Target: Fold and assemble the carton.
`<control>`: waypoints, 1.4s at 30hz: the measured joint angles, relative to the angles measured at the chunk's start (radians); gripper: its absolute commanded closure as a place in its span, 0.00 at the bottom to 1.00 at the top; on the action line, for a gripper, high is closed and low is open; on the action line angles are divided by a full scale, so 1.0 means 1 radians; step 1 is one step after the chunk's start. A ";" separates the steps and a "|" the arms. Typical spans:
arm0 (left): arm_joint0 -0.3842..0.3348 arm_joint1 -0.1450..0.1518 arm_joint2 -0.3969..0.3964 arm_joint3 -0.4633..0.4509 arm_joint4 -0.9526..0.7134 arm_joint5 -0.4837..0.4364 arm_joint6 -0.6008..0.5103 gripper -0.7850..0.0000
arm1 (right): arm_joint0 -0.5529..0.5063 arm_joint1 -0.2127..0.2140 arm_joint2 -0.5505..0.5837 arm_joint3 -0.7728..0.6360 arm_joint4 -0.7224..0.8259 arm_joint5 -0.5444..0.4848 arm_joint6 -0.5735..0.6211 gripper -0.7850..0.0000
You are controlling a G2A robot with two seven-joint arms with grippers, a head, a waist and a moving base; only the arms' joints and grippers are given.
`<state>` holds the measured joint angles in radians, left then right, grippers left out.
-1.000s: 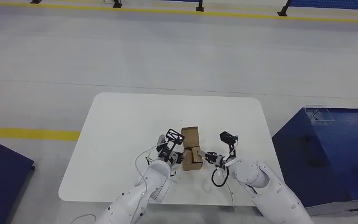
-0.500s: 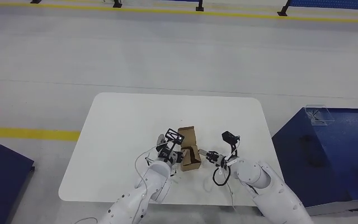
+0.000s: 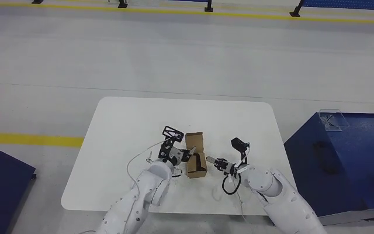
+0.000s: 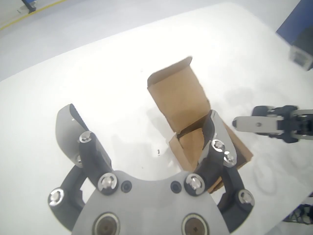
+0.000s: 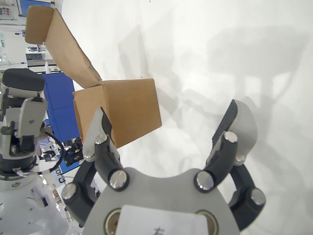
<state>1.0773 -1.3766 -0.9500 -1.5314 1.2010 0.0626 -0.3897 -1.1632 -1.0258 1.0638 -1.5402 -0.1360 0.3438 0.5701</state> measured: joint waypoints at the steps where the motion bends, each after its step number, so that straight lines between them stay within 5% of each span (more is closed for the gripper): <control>1: -0.007 0.001 -0.027 0.016 -0.079 -0.075 0.023 0.00 | -0.002 0.000 0.012 -0.003 0.012 -0.003 -0.003 0.00; 3: -0.033 0.002 -0.064 0.066 -0.199 -0.196 0.038 0.00 | -0.007 0.001 0.033 -0.009 0.035 -0.007 -0.005 0.00; 5: -0.082 0.001 -0.089 0.151 -0.314 -0.317 0.024 0.13 | -0.015 0.002 0.060 -0.018 0.063 -0.010 -0.007 0.00; 7: -0.138 -0.004 -0.088 0.239 -0.387 -0.403 0.000 0.09 | -0.026 0.005 0.087 -0.028 0.084 -0.015 -0.006 0.00; 12: -0.236 -0.022 -0.050 0.409 -0.456 -0.474 -0.043 0.04 | -0.061 0.012 0.149 -0.053 0.116 -0.021 -0.002 0.00; 14: -0.261 -0.030 -0.033 0.467 -0.497 -0.511 -0.063 0.13 | -0.075 0.015 0.171 -0.062 0.127 -0.019 0.000 0.00; 16: -0.281 -0.036 -0.025 0.520 -0.553 -0.558 -0.079 0.35 | -0.086 0.016 0.188 -0.070 0.135 -0.015 0.000 0.00; 18: -0.296 -0.041 -0.022 0.564 -0.598 -0.580 -0.091 0.78 | -0.093 0.017 0.198 -0.076 0.137 -0.013 0.001 0.00; 20: -0.309 -0.047 -0.019 0.600 -0.635 -0.586 -0.099 1.00 | -0.100 0.018 0.205 -0.081 0.136 -0.010 0.002 0.00; 34: -0.315 -0.058 -0.032 0.695 -0.897 -0.686 -0.213 1.00 | -0.113 0.015 0.223 -0.095 0.155 0.053 0.019 0.00; 42: -0.304 -0.056 -0.035 0.682 -0.907 -0.680 -0.201 1.00 | -0.113 0.015 0.223 -0.095 0.155 0.049 0.018 0.00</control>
<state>0.7732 -1.4330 -0.9851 -0.8490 0.2940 -0.6179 -0.5907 -1.2760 -1.0107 1.2868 -1.6348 0.0186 0.3925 0.5882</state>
